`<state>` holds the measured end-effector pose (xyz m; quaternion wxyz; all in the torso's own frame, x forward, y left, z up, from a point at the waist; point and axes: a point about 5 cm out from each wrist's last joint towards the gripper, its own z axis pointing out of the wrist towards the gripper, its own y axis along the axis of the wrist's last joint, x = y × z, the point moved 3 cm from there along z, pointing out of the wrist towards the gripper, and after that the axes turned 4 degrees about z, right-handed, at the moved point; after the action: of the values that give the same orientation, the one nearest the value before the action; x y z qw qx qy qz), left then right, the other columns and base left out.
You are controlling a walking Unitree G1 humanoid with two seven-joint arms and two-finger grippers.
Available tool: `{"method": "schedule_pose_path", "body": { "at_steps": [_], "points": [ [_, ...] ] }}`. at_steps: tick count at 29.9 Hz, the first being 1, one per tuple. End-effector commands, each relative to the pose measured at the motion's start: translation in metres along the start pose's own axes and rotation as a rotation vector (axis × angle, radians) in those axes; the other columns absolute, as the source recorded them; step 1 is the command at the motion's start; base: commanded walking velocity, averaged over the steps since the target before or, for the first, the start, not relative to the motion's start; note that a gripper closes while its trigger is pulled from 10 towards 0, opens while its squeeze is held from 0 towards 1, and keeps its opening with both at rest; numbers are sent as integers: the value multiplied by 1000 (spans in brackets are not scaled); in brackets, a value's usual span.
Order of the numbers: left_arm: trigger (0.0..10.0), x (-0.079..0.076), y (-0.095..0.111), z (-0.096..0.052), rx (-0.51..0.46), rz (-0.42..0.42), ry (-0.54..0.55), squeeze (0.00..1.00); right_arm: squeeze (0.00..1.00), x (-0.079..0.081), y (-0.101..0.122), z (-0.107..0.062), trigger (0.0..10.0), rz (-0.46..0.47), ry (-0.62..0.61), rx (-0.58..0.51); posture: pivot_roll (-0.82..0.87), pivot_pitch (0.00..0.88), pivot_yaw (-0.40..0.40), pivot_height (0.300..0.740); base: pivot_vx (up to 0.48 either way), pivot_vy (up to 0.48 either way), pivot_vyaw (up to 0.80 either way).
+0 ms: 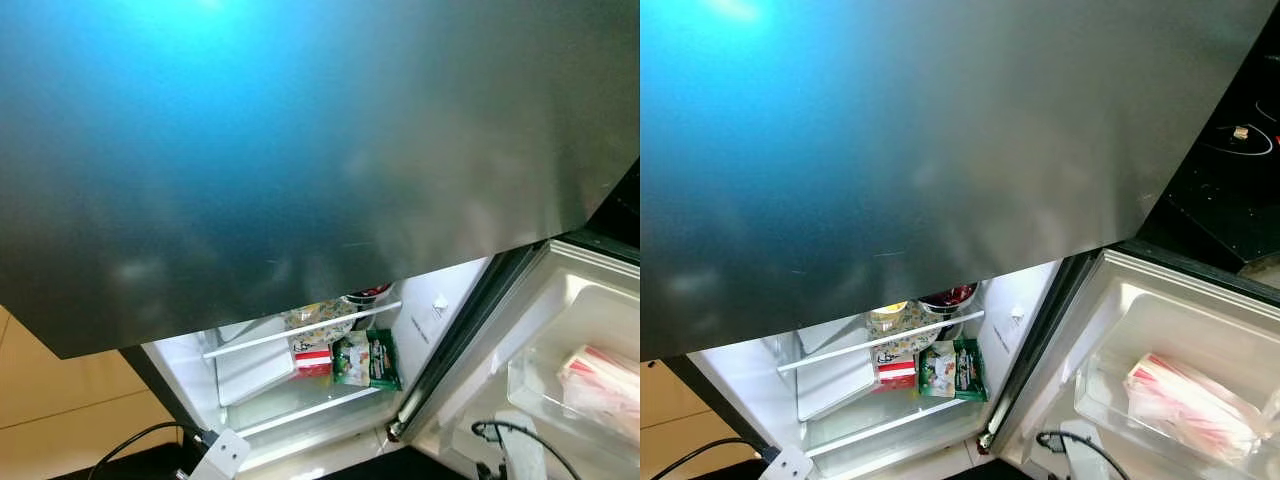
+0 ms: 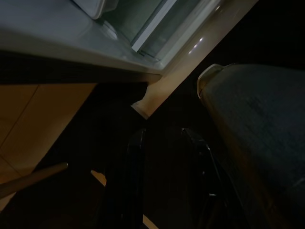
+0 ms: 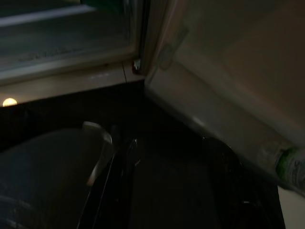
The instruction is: Restocking fridge
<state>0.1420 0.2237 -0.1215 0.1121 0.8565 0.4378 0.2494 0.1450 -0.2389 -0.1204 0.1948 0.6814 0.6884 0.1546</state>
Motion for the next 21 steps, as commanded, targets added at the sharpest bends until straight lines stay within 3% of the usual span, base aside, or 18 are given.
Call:
{"method": "schedule_pose_path", "body": {
  "at_steps": [1,5,21],
  "points": [
    [10000,-9,0,1,10,-10,-16,235,0,3,0,0,10000,-5,4,2,3,0,-66,740,0,0,0],
    [10000,-13,-3,1,30,-8,-22,235,0,7,3,2,10000,-3,15,-9,1,0,-64,740,0,0,0],
    [10000,-43,-9,-1,108,-3,-54,239,0,9,4,2,10000,-3,21,-12,3,0,-62,740,-273,0,0]
  ]
}}
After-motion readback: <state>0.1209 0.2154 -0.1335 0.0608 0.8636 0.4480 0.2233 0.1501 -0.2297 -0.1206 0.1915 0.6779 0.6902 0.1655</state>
